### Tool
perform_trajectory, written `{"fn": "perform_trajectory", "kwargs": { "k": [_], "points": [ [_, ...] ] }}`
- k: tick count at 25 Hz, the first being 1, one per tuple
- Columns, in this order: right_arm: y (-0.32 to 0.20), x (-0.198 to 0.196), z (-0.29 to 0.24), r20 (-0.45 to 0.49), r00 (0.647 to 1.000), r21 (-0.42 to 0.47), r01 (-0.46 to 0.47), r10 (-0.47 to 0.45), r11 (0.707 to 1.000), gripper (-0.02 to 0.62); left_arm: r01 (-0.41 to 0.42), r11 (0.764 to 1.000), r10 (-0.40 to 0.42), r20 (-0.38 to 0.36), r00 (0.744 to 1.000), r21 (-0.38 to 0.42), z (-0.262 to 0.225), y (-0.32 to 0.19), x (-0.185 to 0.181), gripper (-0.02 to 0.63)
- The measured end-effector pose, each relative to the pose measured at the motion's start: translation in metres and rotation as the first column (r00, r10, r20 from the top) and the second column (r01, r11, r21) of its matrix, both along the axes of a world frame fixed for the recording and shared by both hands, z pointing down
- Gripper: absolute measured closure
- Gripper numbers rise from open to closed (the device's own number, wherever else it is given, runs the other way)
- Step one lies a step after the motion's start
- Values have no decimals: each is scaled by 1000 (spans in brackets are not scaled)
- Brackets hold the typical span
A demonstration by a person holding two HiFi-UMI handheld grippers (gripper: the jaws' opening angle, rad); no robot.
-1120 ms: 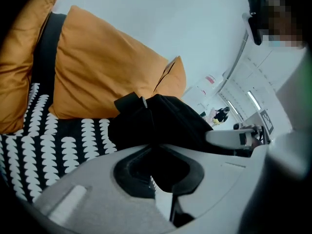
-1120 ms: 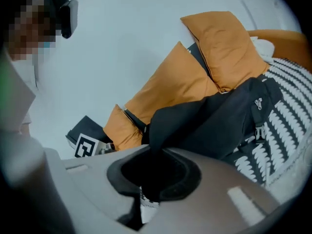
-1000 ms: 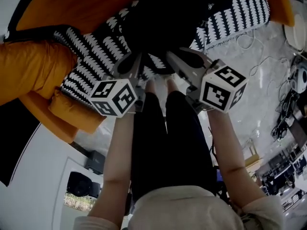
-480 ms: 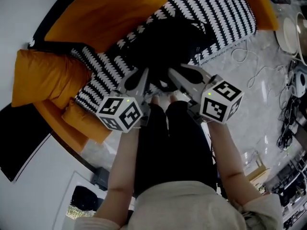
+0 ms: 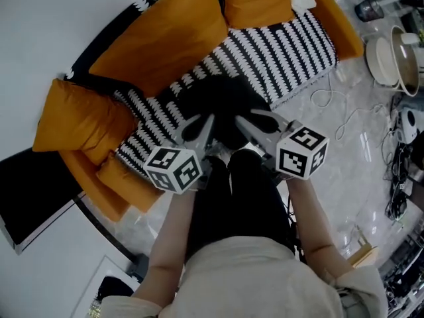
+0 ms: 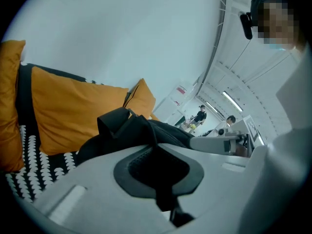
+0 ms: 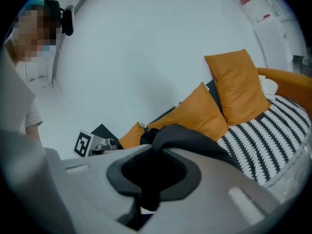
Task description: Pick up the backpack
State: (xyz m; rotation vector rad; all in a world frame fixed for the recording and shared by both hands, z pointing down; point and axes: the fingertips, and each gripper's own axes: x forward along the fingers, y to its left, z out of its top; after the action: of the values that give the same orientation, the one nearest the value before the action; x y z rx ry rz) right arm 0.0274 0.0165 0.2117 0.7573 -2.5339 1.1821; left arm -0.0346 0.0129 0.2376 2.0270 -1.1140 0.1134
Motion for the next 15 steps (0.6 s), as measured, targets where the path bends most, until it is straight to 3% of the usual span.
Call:
{"fn": "perform_trajectory", "kwargs": {
  "k": [5, 10, 15],
  "points": [
    [8, -4, -50, 124, 991, -23, -48, 51, 999, 555, -13, 999, 14, -12, 1000, 43, -47, 11, -4, 591],
    [-1, -6, -97, 281, 955, -9, -100, 98, 995, 555, -27, 989, 29, -16, 999, 146, -97, -4, -9, 591],
    [-7, -6, -151, 367, 925, 69, -128, 94, 989, 555, -48, 971, 50, -3, 999, 233, -151, -14, -8, 591]
  ]
}}
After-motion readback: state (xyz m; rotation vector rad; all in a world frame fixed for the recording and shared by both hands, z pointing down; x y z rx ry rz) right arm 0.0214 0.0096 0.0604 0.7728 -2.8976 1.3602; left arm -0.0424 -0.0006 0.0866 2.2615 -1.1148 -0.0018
